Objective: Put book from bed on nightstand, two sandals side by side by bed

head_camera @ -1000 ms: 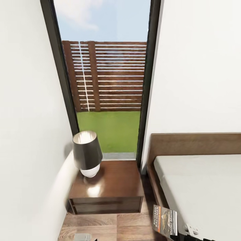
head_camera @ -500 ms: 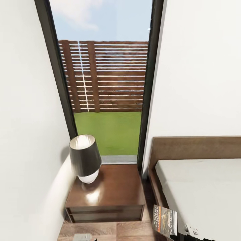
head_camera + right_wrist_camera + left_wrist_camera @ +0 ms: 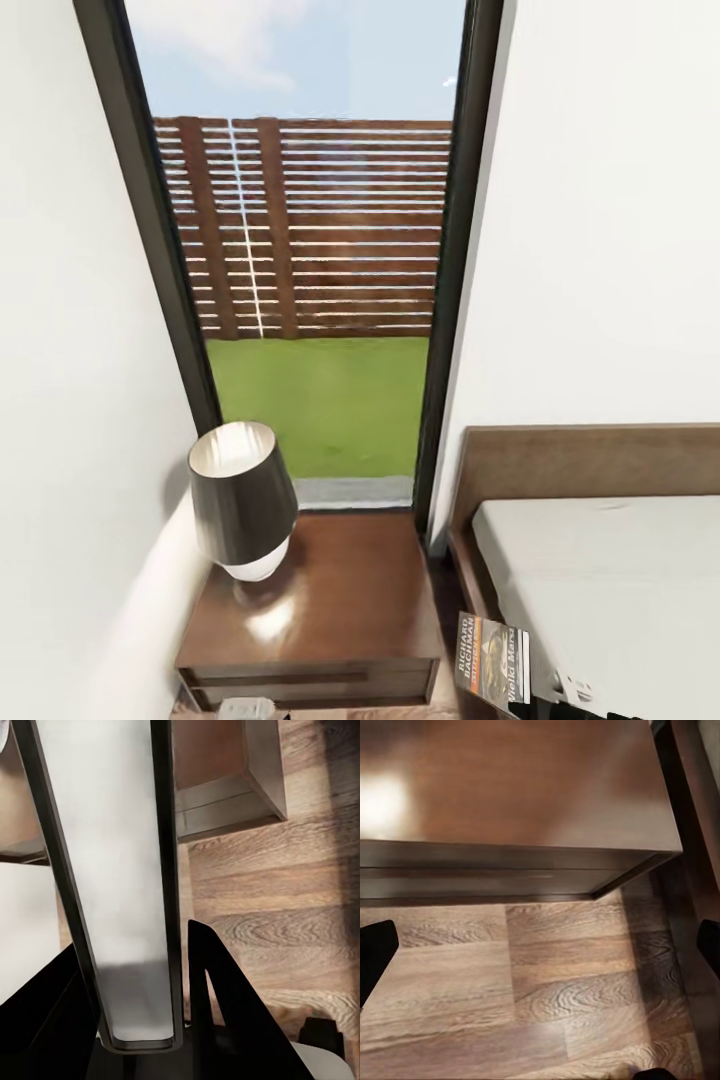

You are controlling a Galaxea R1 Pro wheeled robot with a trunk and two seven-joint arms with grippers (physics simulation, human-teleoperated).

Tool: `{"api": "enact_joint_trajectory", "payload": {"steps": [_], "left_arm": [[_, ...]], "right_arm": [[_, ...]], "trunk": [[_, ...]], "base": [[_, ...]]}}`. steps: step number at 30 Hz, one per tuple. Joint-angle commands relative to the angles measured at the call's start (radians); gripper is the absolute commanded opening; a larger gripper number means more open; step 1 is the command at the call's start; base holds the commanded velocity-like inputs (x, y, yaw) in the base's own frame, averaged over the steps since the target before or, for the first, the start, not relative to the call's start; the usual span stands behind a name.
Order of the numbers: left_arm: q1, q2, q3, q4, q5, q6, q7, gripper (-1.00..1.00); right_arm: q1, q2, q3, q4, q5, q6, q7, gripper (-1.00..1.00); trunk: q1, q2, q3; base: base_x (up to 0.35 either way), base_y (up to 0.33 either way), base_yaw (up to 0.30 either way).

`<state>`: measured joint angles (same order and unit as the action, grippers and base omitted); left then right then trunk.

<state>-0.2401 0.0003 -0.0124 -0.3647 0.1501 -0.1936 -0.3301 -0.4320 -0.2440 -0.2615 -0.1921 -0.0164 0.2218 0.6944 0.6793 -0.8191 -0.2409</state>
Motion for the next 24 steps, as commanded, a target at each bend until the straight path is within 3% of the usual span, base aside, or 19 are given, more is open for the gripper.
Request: {"api": "enact_joint_trajectory", "payload": {"steps": [1, 24], "left_arm": [[-0.001, 0.000, -0.001, 0.001, 0.009, -0.001, -0.004, 1.00], [-0.001, 0.001, -0.001, 0.001, 0.009, -0.001, -0.004, 1.00]], "right_arm": [[-0.001, 0.000, -0.007, -0.001, -0.004, 0.010, 0.004, -1.00], [-0.001, 0.000, -0.007, -0.001, -0.004, 0.010, 0.004, -1.00]], "trunk": [[0.001, -0.001, -0.001], [0.001, -0.001, -0.001]], "base": [[0.327, 0.000, 0.000], [0.327, 0.000, 0.000]]}}
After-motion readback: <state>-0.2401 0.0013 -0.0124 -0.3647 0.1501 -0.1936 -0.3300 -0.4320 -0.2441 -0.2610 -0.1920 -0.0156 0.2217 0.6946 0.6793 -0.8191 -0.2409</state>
